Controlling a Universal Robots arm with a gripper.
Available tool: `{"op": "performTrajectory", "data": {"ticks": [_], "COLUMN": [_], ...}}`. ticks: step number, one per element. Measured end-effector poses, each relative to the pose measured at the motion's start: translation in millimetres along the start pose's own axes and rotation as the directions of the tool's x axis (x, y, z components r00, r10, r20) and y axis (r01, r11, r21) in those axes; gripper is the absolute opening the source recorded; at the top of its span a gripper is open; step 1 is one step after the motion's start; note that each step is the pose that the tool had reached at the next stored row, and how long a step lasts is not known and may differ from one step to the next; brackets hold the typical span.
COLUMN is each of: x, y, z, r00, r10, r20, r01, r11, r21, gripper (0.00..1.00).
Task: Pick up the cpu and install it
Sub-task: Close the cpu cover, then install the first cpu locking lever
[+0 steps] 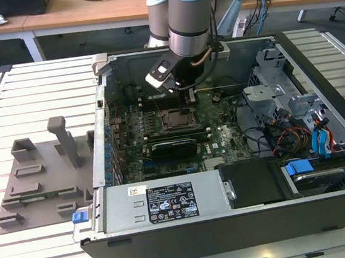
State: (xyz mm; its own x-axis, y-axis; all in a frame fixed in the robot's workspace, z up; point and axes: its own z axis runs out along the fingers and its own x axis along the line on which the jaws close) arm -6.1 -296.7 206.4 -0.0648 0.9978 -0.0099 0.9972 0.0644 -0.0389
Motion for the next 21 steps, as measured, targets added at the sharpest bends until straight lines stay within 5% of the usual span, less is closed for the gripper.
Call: {"op": "performTrajectory", "data": {"ticks": [6,16,19,21], "x": [-0.4,-1.3,-3.6,-12.0], "y": [-0.3,-0.8,-10.1,-21.3], "z": [-21.5,-22.7,-22.3,-21.8], "r00": [1.0,1.0,1.0,1.0], "r10": [0.0,0.0,0.0,0.0], "r20": [0.0006,0.0007,0.0007,0.0009], "r01": [0.0,0.0,0.0,0.0], "r11": [1.0,1.0,1.0,1.0], "r21": [0.0005,0.0005,-0.0006,-0.0042], "gripper": [0.11,0.11,0.11,0.11]}}
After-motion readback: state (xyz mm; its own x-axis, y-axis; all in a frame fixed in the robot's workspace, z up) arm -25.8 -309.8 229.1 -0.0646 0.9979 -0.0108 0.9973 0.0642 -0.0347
